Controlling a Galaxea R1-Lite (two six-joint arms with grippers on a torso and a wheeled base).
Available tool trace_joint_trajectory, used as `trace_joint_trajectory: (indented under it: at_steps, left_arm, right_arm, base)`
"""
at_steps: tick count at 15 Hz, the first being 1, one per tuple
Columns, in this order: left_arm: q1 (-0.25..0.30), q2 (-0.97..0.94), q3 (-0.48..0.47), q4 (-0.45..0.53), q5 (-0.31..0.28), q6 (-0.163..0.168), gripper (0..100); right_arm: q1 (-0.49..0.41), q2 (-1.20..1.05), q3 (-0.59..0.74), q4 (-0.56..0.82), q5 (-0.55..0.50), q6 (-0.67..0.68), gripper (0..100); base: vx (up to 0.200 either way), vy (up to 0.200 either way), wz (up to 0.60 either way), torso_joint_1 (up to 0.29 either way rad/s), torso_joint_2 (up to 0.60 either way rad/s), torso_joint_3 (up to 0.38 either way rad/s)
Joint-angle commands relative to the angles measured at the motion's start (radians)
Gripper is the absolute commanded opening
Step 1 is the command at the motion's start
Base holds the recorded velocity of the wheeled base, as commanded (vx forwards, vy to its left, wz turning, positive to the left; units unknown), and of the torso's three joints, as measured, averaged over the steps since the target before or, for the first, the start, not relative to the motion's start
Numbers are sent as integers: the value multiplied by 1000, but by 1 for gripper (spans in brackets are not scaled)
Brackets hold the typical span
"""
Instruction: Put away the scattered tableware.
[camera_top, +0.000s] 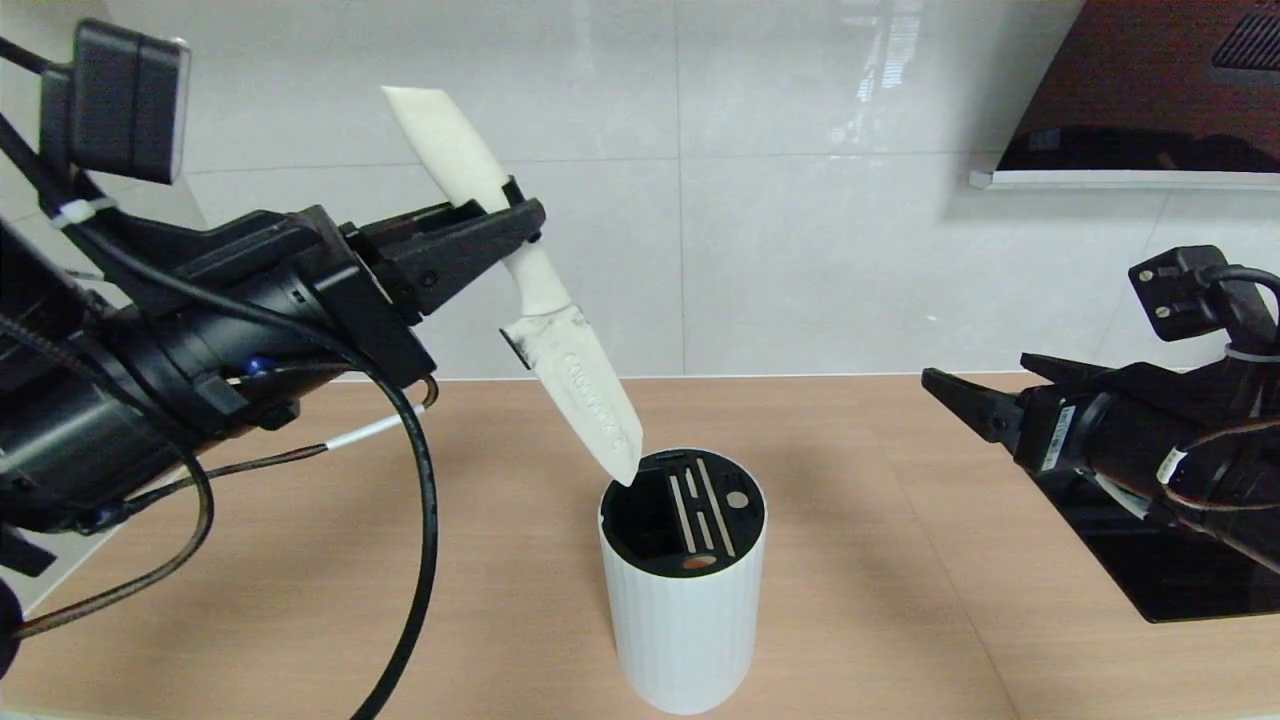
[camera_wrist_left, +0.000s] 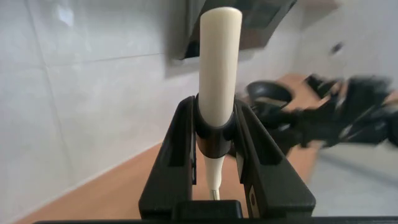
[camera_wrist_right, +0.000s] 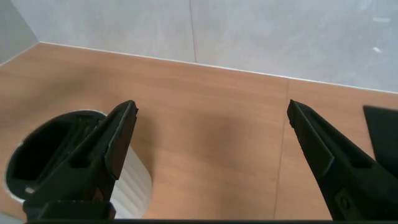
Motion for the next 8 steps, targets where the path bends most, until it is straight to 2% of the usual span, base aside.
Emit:
trace_joint_trajectory:
  at_steps: [1, 2, 3, 4, 8]
  left_arm:
    - [-49, 23, 15, -1, 0, 42, 0]
    - [-71, 23, 17, -1, 2, 54, 0]
    - [-112, 30, 32, -1, 6, 92, 0]
    - [-118, 34, 43, -1, 6, 114, 0]
    - [-126, 83, 64, -3, 6, 143, 0]
  right_arm:
    - [0, 7, 5, -1, 0, 0, 100]
    - [0, 7, 5, -1, 0, 0, 100]
    - [0, 7, 5, 1, 0, 0, 100]
    - [0, 7, 5, -1, 0, 0, 100]
    - [3, 17, 9, -1, 0, 0, 100]
  base:
    - [0, 0, 0, 0, 0, 0]
    - [0, 0, 0, 0, 0, 0]
    - [0, 0, 0, 0, 0, 0]
    - [0, 0, 0, 0, 0, 0]
    - [0, 0, 0, 0, 0, 0]
